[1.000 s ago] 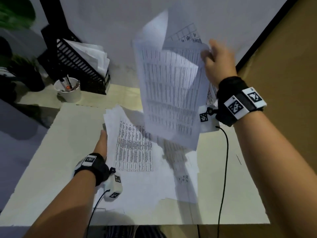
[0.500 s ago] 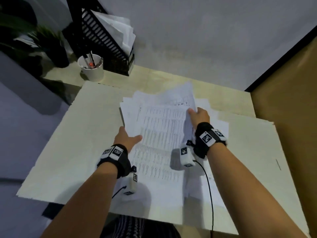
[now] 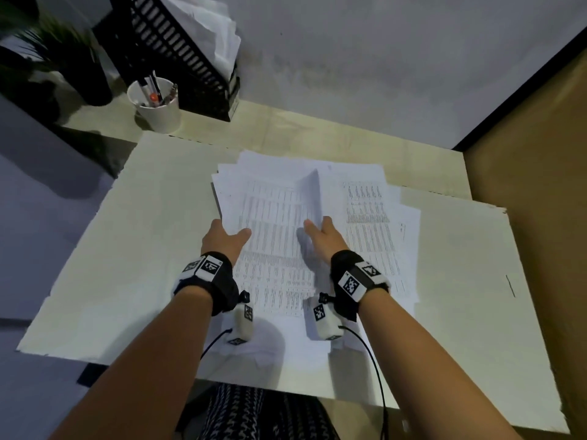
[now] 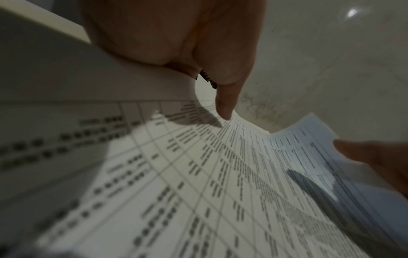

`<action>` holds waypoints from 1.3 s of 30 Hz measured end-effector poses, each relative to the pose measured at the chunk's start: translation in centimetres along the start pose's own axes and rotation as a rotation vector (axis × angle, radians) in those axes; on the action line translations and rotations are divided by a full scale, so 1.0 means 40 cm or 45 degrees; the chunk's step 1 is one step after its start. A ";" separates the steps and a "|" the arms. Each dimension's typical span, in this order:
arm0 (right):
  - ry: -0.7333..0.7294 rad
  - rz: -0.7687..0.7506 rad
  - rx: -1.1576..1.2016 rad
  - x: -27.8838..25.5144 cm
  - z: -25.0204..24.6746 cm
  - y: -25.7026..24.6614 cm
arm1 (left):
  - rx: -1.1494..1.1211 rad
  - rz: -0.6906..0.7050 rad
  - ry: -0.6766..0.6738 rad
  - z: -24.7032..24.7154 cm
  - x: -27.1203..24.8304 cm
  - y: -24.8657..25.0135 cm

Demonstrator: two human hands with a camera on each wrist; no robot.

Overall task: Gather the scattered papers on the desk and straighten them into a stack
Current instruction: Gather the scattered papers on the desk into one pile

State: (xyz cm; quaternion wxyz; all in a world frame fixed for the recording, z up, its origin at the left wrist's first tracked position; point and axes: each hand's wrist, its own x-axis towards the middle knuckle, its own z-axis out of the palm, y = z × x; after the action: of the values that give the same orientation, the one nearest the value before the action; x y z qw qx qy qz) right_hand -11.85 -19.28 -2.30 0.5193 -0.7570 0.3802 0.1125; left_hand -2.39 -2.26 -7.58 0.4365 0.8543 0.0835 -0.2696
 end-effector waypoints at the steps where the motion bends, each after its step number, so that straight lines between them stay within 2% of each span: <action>1: -0.027 -0.013 -0.062 0.007 0.002 0.000 | -0.006 0.011 0.005 -0.001 0.003 -0.005; 3: 0.030 0.013 -0.173 0.030 -0.008 0.005 | 0.004 0.017 0.010 -0.004 0.005 -0.010; 5: 0.276 0.100 -0.349 0.061 -0.046 0.023 | 0.012 0.027 0.004 -0.006 0.010 -0.015; 7: 0.559 0.273 -0.466 0.075 -0.106 0.052 | -0.007 0.014 -0.008 -0.009 0.012 -0.014; 9: 0.672 0.461 -0.488 0.068 -0.168 0.093 | -0.017 0.000 -0.010 -0.010 0.011 -0.010; 12: 0.648 0.595 -0.530 0.062 -0.228 0.146 | 0.052 0.015 0.005 -0.003 0.012 -0.009; 14: 0.595 0.560 -0.482 0.066 -0.246 0.164 | 0.079 0.031 0.023 0.002 0.011 -0.011; 16: 0.517 0.452 -0.363 0.068 -0.256 0.171 | 0.074 0.036 0.036 0.004 0.008 -0.013; 18: 0.517 0.314 -0.352 0.063 -0.250 0.173 | 0.086 0.037 0.047 0.005 0.010 -0.014; 20: 0.569 0.179 -0.443 0.048 -0.230 0.170 | 0.078 0.015 0.051 0.007 0.012 -0.013; 24: 0.487 -0.042 -0.720 0.011 -0.175 0.160 | 0.114 -0.005 0.061 0.009 0.009 -0.006; 26: 0.543 -0.039 -0.850 0.002 -0.163 0.161 | 0.117 -0.011 0.062 0.008 0.008 -0.004; 28: 0.657 0.159 -0.787 0.013 -0.176 0.168 | 0.108 -0.015 0.062 0.007 0.008 -0.004; 31: 0.721 0.613 -0.531 0.028 -0.224 0.179 | 0.081 -0.025 0.057 0.006 0.008 -0.007; 33: 0.741 0.746 -0.434 0.025 -0.252 0.184 | 0.057 -0.027 0.060 0.006 0.007 -0.009; 36: 0.751 0.717 -0.313 0.027 -0.259 0.194 | 0.062 -0.031 0.053 0.006 0.006 -0.007; 39: 0.759 0.542 -0.259 0.023 -0.256 0.195 | 0.056 -0.021 0.055 0.006 0.007 -0.007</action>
State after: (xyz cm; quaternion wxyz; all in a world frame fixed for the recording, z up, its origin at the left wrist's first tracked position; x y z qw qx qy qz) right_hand -18.94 -29.98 -3.82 0.2730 -0.7082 0.6505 0.0298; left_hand -2.37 -2.29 -8.04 0.4132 0.8687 0.0941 -0.2565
